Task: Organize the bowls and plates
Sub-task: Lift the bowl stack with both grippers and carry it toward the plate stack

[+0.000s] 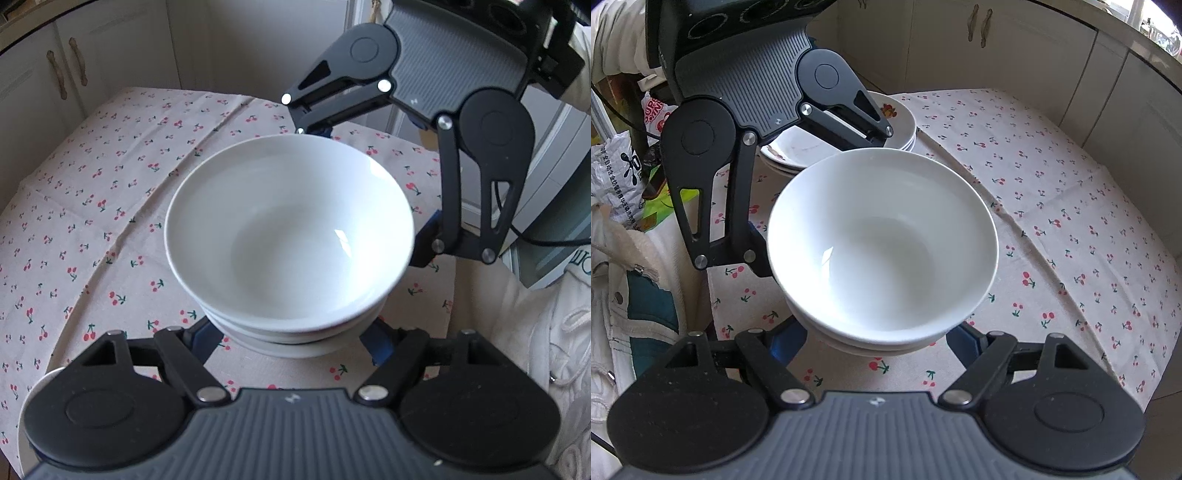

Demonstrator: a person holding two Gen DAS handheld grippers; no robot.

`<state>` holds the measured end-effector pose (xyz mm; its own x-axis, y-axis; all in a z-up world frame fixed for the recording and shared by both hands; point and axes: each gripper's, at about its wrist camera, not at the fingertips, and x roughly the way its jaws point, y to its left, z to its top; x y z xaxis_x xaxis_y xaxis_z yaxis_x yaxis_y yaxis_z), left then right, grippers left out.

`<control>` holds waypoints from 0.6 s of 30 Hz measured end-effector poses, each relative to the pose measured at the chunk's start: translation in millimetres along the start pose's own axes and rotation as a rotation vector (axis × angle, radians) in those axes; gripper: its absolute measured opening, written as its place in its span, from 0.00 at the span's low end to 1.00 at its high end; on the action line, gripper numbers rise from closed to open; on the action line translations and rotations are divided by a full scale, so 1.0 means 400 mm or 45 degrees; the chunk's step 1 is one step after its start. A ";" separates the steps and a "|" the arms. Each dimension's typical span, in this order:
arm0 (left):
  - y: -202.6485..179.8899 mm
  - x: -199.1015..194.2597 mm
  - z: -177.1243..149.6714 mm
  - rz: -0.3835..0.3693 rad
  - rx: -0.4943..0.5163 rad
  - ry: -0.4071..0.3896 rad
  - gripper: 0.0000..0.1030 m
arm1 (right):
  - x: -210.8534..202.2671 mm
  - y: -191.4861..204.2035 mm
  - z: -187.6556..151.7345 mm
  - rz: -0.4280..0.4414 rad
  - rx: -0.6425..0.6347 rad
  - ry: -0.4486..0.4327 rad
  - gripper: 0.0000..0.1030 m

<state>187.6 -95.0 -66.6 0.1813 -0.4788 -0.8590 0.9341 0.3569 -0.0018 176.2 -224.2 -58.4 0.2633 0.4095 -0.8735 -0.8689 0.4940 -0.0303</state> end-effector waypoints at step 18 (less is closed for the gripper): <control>0.001 -0.091 -0.010 0.041 -0.029 -0.022 0.76 | -0.040 0.020 0.062 0.000 -0.057 -0.013 0.83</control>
<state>180.2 -74.4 -37.5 0.2170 -0.4804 -0.8498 0.9205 0.3906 0.0143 175.4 -207.8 -32.7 0.2672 0.4173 -0.8686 -0.8868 0.4593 -0.0521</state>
